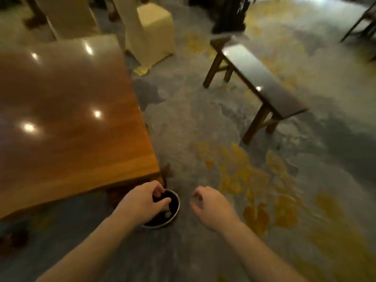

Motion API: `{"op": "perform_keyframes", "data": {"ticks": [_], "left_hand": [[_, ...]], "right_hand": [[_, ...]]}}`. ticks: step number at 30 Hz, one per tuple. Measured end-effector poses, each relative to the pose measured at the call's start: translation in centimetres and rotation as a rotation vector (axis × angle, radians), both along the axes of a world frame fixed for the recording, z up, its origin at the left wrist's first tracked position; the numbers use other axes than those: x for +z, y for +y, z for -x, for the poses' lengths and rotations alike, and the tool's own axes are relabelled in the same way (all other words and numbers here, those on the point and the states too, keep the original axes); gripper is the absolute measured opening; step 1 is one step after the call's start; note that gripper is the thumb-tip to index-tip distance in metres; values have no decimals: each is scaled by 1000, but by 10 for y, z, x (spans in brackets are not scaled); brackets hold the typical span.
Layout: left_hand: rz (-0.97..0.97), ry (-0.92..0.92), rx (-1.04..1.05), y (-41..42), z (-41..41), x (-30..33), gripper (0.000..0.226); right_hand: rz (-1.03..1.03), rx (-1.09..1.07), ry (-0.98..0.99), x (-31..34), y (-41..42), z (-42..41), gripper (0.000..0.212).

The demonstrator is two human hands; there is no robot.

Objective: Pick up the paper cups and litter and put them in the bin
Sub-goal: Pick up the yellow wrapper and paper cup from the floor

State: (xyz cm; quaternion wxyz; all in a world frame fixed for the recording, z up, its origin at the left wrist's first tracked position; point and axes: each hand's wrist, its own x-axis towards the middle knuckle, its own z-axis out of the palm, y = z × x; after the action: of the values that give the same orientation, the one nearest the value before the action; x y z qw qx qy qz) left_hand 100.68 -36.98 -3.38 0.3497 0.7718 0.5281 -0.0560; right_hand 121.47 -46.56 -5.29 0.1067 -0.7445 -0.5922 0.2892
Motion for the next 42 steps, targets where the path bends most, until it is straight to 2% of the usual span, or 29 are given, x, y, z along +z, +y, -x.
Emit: {"op": "perform_keyframes", "data": {"ticks": [4, 7, 13, 18, 30, 37, 42], "left_hand": [[-34, -88, -19, 12, -43, 74, 32], [-111, -116, -46, 34, -66, 107, 34], [-108, -151, -15, 136, -95, 104, 29], [-119, -151, 65, 235, -130, 80, 27], [-80, -32, 181, 417, -192, 104, 33], [-100, 115, 293, 553, -223, 86, 36], [-51, 158, 450, 663, -245, 98, 25]], "right_hand": [[-29, 15, -49, 64, 9, -44, 32], [-45, 32, -88, 94, 31, -74, 33], [-47, 126, -170, 110, 120, -128, 30], [-35, 178, -224, 115, 225, -174, 25], [-68, 308, -197, 135, 463, -255, 29], [-53, 497, -136, 96, 663, -286, 33], [-37, 623, -124, 91, 804, -298, 32]]}}
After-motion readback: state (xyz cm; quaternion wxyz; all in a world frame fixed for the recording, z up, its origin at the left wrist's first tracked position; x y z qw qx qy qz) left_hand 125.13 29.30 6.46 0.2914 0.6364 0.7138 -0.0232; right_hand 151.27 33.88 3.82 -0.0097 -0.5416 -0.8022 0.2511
